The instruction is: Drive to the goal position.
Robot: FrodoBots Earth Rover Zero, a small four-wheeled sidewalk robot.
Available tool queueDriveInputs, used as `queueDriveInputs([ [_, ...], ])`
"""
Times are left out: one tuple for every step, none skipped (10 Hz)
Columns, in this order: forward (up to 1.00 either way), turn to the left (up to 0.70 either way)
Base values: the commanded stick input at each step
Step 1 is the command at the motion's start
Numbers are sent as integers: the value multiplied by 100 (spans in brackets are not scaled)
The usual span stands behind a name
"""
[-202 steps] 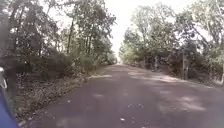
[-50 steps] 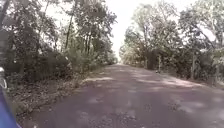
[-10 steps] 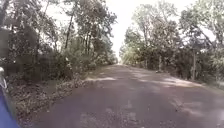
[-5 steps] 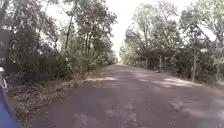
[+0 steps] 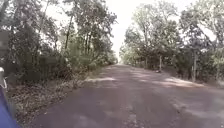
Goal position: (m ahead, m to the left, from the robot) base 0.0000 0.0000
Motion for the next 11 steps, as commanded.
queueDriveInputs([
  [6, -3],
  [5, -3],
  [5, -3],
  [5, -3],
  [5, -3],
  [5, -3],
  [5, -3],
  [6, -3],
  [6, -3],
  [5, -3],
  [5, -3],
])
